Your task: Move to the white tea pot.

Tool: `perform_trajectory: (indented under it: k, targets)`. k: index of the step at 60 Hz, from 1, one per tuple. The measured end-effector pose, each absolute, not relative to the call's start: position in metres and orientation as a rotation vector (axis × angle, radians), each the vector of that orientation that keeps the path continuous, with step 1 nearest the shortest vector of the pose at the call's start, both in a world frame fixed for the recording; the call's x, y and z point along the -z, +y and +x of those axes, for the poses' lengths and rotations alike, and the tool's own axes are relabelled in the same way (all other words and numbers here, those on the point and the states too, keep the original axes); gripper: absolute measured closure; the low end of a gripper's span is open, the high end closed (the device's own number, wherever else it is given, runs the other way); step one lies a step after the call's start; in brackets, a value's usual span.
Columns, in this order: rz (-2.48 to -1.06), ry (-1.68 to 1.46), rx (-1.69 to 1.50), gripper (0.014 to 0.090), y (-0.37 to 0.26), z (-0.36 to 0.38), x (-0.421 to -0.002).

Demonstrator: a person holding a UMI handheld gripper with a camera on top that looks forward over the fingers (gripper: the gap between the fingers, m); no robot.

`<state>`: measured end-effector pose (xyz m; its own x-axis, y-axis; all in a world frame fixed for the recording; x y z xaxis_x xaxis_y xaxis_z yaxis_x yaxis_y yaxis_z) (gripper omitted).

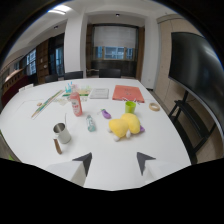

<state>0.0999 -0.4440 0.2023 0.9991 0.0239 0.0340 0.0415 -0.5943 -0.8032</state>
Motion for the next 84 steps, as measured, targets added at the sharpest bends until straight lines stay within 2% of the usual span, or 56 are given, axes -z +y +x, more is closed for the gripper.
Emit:
perform_trajectory:
  k: [8,25,38,46,62,84]
  targets:
    - [-2.212,-0.041,0.054,0.0192,-0.459,0.099,-0.21]
    - [-2.228,-0.007,0.13,0.0191,-0.502,0.074,-0.196]
    - [-2.252,0.016,0.146,0.0194,-0.544,0.002,-0.178]
    - [-2.249,-0.003,0.124,0.0189,-0.548,-0.057,-0.17]
    - [-2.234,-0.105,0.076,0.019,-0.494,-0.143,-0.152]
    - [-2.284,-0.105,0.018,0.0191,-0.378,-0.166,-0.081]
